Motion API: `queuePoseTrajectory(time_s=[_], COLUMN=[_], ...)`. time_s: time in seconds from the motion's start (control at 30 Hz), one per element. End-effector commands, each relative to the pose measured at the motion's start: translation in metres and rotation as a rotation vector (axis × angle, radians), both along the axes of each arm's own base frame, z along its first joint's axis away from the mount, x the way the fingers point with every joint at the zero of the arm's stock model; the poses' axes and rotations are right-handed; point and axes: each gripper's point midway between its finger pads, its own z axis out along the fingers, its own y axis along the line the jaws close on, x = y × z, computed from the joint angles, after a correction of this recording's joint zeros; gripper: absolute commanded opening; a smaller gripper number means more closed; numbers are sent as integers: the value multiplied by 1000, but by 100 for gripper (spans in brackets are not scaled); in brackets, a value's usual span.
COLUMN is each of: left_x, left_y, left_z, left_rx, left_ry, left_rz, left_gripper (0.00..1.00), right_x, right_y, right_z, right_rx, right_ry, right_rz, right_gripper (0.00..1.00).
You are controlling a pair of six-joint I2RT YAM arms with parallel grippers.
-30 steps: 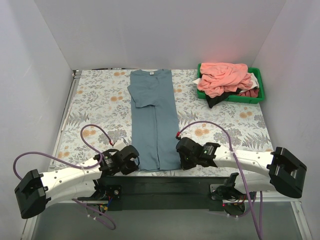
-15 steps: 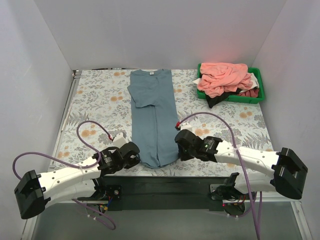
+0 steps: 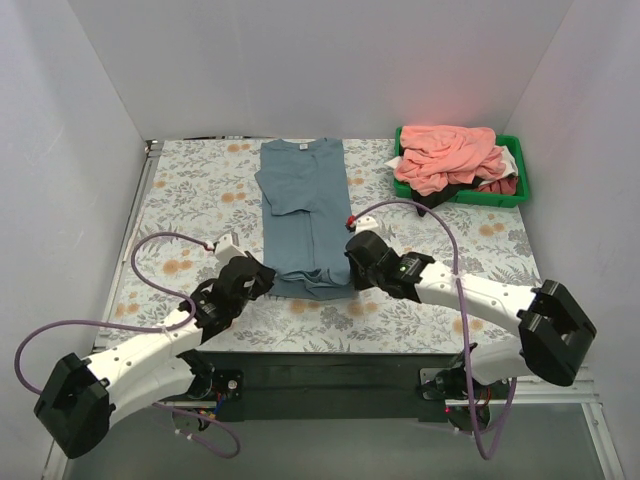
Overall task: Fold and stack the t-shirts
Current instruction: Fold the tshirt
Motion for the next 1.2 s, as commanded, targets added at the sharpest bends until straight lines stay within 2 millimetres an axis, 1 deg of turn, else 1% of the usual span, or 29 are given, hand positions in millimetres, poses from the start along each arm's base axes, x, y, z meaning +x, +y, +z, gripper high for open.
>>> queuePoseTrajectory(time_s=[0.0, 0.03, 0.07, 0.1, 0.13, 0.17, 0.2, 0.23, 0.27, 0.3, 0.33, 0.37, 0.4, 0.43, 0.47, 0.53, 0.57, 0.63, 0.67, 0.7, 0.73, 0.77, 0.83, 0.9, 0.97, 1.0, 1.17], left_x=[33, 44, 53, 62, 79, 88, 95, 114, 121, 128, 145, 153, 161, 171, 178, 190, 198, 203, 206, 207, 209, 209, 209, 209, 207, 210, 210], left_y=[-6, -11, -7, -7, 1, 3, 1, 10, 10, 9, 14, 14, 13, 15, 9, 9, 8, 8, 12, 14, 17, 19, 21, 24, 24, 30, 36], left_z=[31, 43, 44, 34, 45, 47, 31, 45, 42, 41, 36, 35, 35, 19, 24, 20, 13, 5, -1, -1, -1, -3, -2, -1, -4, -4, -10], left_rx=[5, -23, -26, 5, -21, -28, -25, -49, -54, -62, -61, -69, -79, -74, -93, -109, -114, -107, -86, -83, -78, -73, -66, -58, -53, -39, -13], left_ry=[-193, -246, -254, -243, -296, -314, -282, -339, -338, -340, -349, -353, -357, -330, -350, -362, -343, -320, -314, -315, -311, -308, -303, -299, -286, -287, -257], left_rz=[-53, -61, -62, -74, -42, -41, -69, -37, -45, -56, -41, -45, -51, -49, -80, -87, -90, -94, -74, -65, -55, -45, -34, -18, -19, 10, 40], left_gripper=[0, 0, 0, 0, 0, 0, 0, 0, 0, 0, 0, 0, 0, 0, 0, 0, 0, 0, 0, 0, 0, 0, 0, 0, 0, 0, 0], right_x=[51, 59, 73, 84, 93, 110, 121, 131, 142, 154, 165, 174, 187, 194, 203, 215, 221, 231, 235, 239, 242, 247, 251, 254, 258, 260, 266], right_y=[27, 29, 30, 31, 32, 31, 32, 34, 33, 38, 40, 38, 40, 39, 34, 33, 29, 28, 26, 27, 26, 27, 28, 30, 28, 28, 31], right_z=[40, 33, 42, 45, 39, 49, 52, 45, 45, 54, 43, 40, 47, 33, 31, 23, 20, 15, 14, 13, 6, 10, 5, 7, 6, 6, 3], right_rx=[65, 45, 54, 53, 39, 58, 57, 48, 56, 68, 48, 44, 53, 31, 33, 36, 44, 47, 51, 51, 46, 61, 63, 68, 65, 69, 88], right_ry=[-166, -161, -182, -202, -200, -223, -243, -235, -236, -262, -259, -250, -266, -249, -247, -232, -225, -218, -212, -213, -205, -208, -197, -202, -203, -205, -190], right_rz=[5, 2, -15, -16, -22, -42, -42, -45, -47, -48, -44, -48, -58, -58, -70, -74, -76, -75, -71, -65, -64, -59, -49, -39, -39, -40, -19], right_gripper=[1, 1, 1, 1, 1, 1, 1, 1, 1, 1, 1, 1, 1, 1, 1, 1, 1, 1, 1, 1, 1, 1, 1, 1, 1, 1, 1])
